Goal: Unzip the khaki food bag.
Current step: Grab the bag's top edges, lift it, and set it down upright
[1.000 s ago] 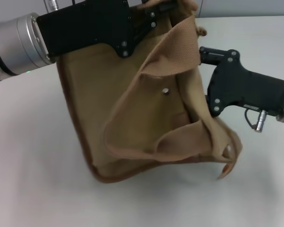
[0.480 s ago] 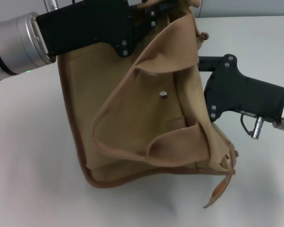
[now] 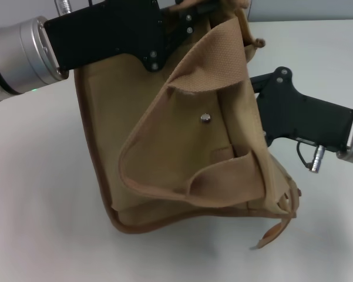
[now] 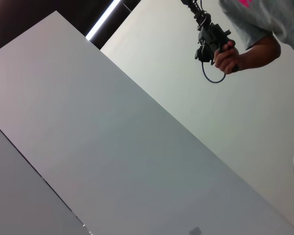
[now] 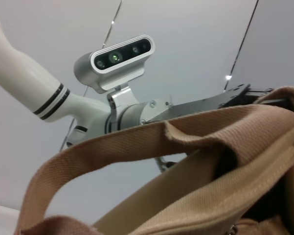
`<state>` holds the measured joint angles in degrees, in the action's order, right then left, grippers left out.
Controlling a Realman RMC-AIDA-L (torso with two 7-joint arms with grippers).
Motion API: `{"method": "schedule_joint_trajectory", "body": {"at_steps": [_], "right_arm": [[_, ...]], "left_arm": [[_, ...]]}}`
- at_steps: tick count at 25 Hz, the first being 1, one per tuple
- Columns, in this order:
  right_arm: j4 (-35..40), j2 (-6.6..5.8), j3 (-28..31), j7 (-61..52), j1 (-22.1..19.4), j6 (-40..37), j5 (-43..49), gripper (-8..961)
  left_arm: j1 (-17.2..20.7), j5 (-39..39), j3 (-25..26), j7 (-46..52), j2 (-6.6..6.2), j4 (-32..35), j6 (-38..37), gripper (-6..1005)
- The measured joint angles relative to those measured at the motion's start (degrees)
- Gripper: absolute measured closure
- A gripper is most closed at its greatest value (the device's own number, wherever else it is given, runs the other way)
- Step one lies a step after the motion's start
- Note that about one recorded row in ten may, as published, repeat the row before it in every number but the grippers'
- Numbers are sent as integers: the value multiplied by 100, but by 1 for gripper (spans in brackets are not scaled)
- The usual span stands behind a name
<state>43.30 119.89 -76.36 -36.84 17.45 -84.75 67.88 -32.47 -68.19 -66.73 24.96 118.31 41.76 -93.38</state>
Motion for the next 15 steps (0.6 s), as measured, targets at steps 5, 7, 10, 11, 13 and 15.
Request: {"method": "schedule_joint_trajectory", "body": {"at_steps": [5,7,10,11,13,15], "right_arm": [[121,-24,43,110,-296,-128,7,938],[172,-43,48,189,-473,-217,41,948],[276,-56,143,221,-783,-360,185,941],[341,-53,245,223,-924,-449,312,938],[435,-42,510,223,-1196,-638,531,934],[462,-35,797,222,-1445,-891,672,928]], "left_arm": [[11,1,32,0,0,-1,8,913],[11,4,39,0,0,-1,18,913],[-2,14,62,0,-7,-2,58,913],[-20,14,101,0,-8,-1,100,913],[-30,14,111,0,-7,-2,117,913],[-41,15,118,0,-4,-1,147,913]]}}
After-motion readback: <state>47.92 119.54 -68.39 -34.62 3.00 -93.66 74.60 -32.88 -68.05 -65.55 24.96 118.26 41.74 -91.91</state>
